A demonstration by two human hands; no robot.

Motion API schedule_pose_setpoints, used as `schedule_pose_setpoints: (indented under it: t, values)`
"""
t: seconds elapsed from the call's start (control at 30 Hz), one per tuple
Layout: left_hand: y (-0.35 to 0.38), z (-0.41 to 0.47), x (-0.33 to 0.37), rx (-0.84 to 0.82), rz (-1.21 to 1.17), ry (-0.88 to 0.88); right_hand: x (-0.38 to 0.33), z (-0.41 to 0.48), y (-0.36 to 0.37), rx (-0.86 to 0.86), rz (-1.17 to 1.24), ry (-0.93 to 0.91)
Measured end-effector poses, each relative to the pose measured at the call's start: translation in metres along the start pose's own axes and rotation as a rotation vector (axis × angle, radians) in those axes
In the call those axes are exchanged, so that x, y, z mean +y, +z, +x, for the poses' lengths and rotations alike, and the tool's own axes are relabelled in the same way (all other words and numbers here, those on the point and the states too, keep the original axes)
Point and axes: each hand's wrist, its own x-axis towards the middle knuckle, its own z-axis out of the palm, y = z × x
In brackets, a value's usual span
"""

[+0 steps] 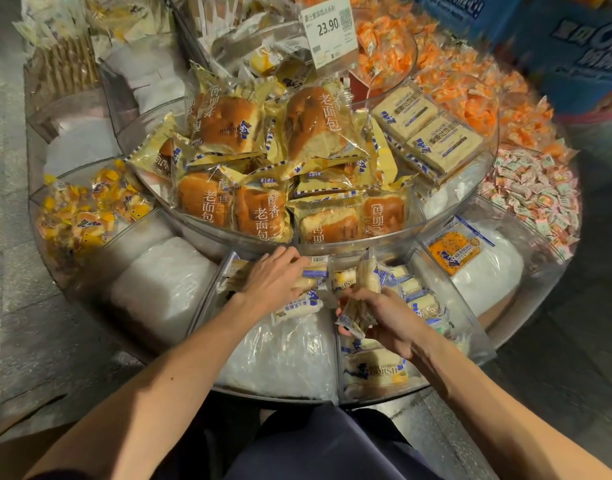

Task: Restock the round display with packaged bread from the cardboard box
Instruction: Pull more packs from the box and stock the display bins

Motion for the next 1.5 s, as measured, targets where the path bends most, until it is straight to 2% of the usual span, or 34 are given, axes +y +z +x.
schedule_pose_setpoints:
  t: [0.13,0.33,0.43,0.57,0.7,0.8,0.93,1.03,1.1,1.17,1.23,1.4,1.5]
  values:
    - [0.005,0.004,0.004,-0.064,0.162,-0.01,0.0,0.005,0.005,0.021,-0.012,-0.007]
    - [0.004,0.003,0.002,-0.026,0.087,-0.005,0.0,0.008,0.014,0.007,-0.113,-0.022]
    - [-0.004,-0.002,-0.003,-0.018,-0.014,-0.005,0.004,0.012,0.008,-0.003,-0.149,-0.035]
    - [-0.023,0.0,-0.013,-0.071,-0.309,-0.03,-0.003,-0.005,0.016,-0.018,-0.098,-0.012]
    - [-0.031,0.008,-0.02,-0.111,-0.325,-0.047,0.0,-0.004,0.013,0.001,-0.097,-0.018]
    - [-0.028,0.01,-0.02,-0.149,-0.463,-0.141,0.0,-0.001,0.011,0.022,-0.087,-0.017]
    - [-0.022,0.008,-0.013,-0.073,-0.315,-0.093,0.002,0.001,0.009,0.018,-0.072,-0.018]
    - [-0.012,0.001,-0.005,0.023,-0.189,0.02,0.002,0.002,0.008,0.025,-0.084,-0.033]
    - [-0.003,-0.002,-0.003,-0.014,-0.121,0.079,0.001,0.001,0.008,0.021,-0.1,-0.033]
    - [0.003,-0.002,-0.002,-0.145,-0.067,0.059,0.002,0.002,0.007,0.027,-0.075,-0.034]
    - [0.003,0.001,-0.001,-0.201,-0.057,0.019,0.003,0.004,0.004,0.047,-0.077,-0.028]
    - [0.003,0.005,0.0,-0.045,-0.125,0.002,0.002,0.006,0.003,0.038,-0.09,-0.026]
    - [0.002,0.004,-0.002,-0.04,-0.194,0.022,0.001,0.006,0.002,0.038,-0.145,-0.029]
